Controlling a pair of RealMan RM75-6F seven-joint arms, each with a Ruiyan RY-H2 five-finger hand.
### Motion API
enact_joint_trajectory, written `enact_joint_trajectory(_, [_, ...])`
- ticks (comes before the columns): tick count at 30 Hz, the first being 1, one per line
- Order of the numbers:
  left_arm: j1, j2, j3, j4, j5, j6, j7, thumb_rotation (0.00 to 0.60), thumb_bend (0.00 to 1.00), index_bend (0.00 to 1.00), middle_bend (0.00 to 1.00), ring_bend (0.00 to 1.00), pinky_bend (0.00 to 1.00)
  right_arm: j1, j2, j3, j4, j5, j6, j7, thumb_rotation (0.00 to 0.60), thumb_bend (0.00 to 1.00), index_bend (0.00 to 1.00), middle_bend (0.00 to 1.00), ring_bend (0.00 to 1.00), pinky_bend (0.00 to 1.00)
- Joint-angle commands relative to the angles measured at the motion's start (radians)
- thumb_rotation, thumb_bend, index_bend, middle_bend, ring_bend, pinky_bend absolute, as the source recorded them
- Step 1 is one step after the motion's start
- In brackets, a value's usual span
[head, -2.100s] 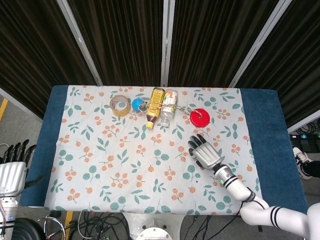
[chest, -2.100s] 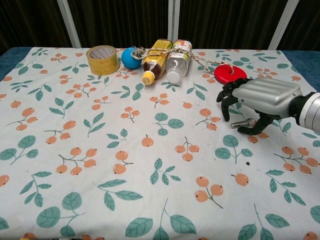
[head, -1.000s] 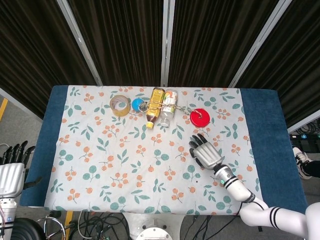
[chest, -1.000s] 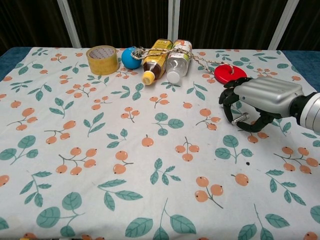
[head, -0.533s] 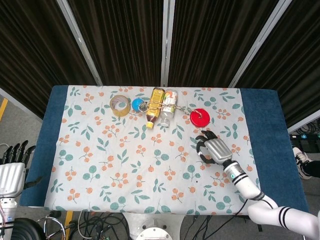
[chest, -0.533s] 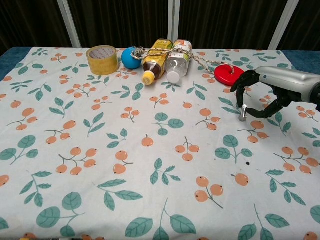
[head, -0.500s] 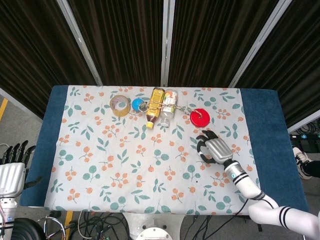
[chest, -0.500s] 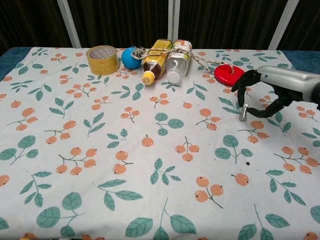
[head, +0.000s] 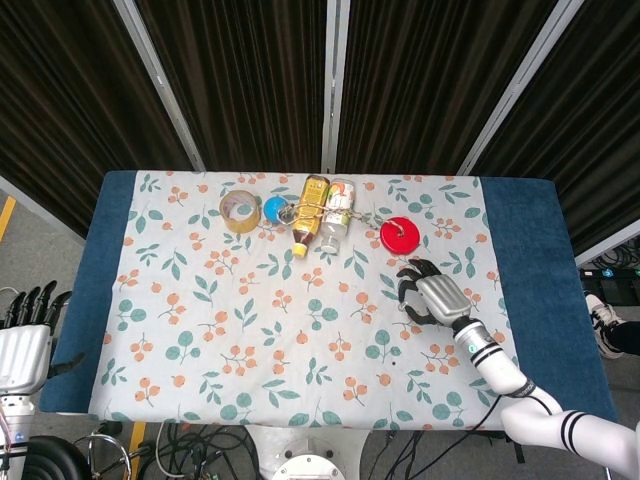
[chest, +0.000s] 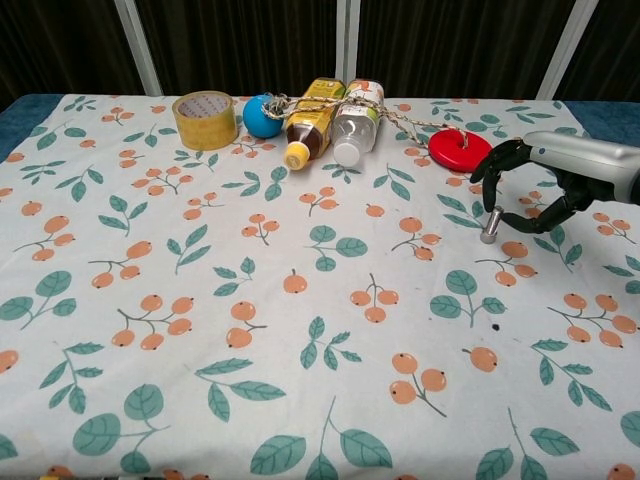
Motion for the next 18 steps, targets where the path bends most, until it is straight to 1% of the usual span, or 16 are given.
enact_joint_trajectory(1, [0.001,0.0,0.0,0.0,0.0,0.001,-0.001,0.6,0.0,0.14,0.04,0.0,0.0,0.0,0.0,0.0,0.0,0.0,0.002,-0.001,0.6,0.36,0.45,0.2,0.0,0.0])
enact_joint_trajectory(6, [0.0,0.0,0.001,0.0,-0.001,-0.002,-0.002,0.6,0.0,0.14,0.04,0.0,0.0,-0.001,-0.002,-0.004,0.002,0.0,0.003,-0.01,0.6,0.36,0.44,0.2,0.0,0.0])
enact_joint_trajectory(9, [0.0,-0.001,0.0,0.001,0.0,0.0,-0.001,0.6,0.0,0.14,0.04,0.0,0.0,-0.001,0.003,-0.007,-0.005,-0.002,0.003,-0.016,0.6,0.36,0.4,0.19,0.0,0.0])
enact_joint_trajectory(10, [0.0,-0.002,0.0,0.001,0.0,0.001,-0.001,0.6,0.0,0.14,0.04,0.0,0.0,-0.002,0.007,-0.009,-0.008,-0.003,0.004,-0.02,0.6,0.36,0.38,0.19,0.0,0.0])
enact_joint_trajectory(12, [0.0,-0.001,-0.001,0.001,0.0,0.0,-0.002,0.6,0.0,0.14,0.04,0.0,0.0,-0.004,0.016,-0.01,-0.018,-0.004,0.009,-0.031,0.6,0.34,0.27,0.17,0.0,0.0])
enact_joint_trajectory(14, [-0.001,0.001,-0.002,0.001,0.002,0.002,-0.001,0.6,0.0,0.14,0.04,0.0,0.0,-0.015,0.037,-0.008,-0.038,-0.009,0.038,-0.056,0.6,0.3,0.16,0.15,0.0,0.0])
enact_joint_trajectory(15, [-0.002,0.002,-0.002,0.0,0.003,0.002,-0.001,0.6,0.0,0.14,0.04,0.0,0.0,-0.023,0.049,-0.006,-0.05,-0.011,0.06,-0.07,0.6,0.27,0.13,0.15,0.0,0.0])
enact_joint_trajectory(16, [-0.003,0.003,-0.004,0.0,0.005,0.003,-0.002,0.6,0.0,0.14,0.04,0.0,0.0,-0.038,0.069,-0.004,-0.07,-0.014,0.092,-0.089,0.6,0.25,0.11,0.14,0.0,0.0])
enact_joint_trajectory(18, [-0.005,0.003,-0.007,0.002,0.007,0.004,-0.001,0.6,0.0,0.14,0.04,0.0,0.0,-0.065,0.109,-0.004,-0.11,-0.016,0.142,-0.118,0.6,0.25,0.11,0.14,0.0,0.0])
